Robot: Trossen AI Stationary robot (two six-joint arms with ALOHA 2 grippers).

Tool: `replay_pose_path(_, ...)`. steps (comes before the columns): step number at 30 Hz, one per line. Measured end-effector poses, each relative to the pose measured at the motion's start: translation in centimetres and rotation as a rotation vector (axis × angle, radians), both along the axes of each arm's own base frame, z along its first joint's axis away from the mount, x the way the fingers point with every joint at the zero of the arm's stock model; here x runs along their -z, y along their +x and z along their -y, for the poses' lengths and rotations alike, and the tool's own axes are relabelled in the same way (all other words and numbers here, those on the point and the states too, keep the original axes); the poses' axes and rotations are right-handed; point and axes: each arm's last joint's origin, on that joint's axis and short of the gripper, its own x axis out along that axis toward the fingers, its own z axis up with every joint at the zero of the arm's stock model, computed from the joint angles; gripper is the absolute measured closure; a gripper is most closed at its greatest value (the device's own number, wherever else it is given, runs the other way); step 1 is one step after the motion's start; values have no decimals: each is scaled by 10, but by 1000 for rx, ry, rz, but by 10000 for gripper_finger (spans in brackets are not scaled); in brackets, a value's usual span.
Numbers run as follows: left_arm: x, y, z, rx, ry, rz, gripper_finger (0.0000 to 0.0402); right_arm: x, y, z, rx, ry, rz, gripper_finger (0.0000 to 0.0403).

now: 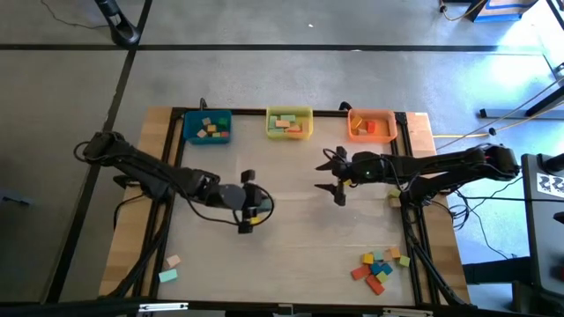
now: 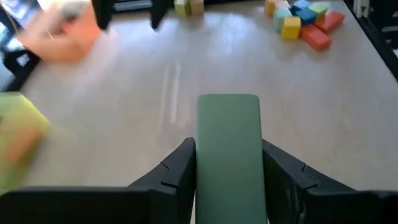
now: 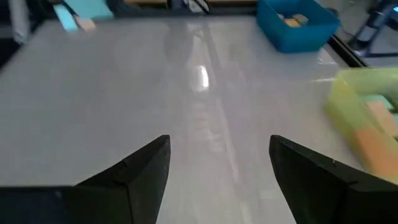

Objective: Sort blocks by size
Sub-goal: Put the light blue triangle block into the orange bin

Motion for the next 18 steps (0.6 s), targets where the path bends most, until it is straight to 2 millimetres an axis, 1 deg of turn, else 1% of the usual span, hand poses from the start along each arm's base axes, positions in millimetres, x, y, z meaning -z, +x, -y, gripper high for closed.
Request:
replay_pose_path(4,-3,5,-8,-1,41,36,280,1,9,-1,-18,84,53,130)
replay_pose_path(9,-6,12,-18,-52,138,82,280,8,25,-2,45,284,116,130)
replay_pose_path(12,1,20,-23,-89,239,76,279,14,34,-2,76,370,144,130)
replay_pose_path(18,25,38,-31,-138,422,0,281,20,46,-2,77,473,198,130)
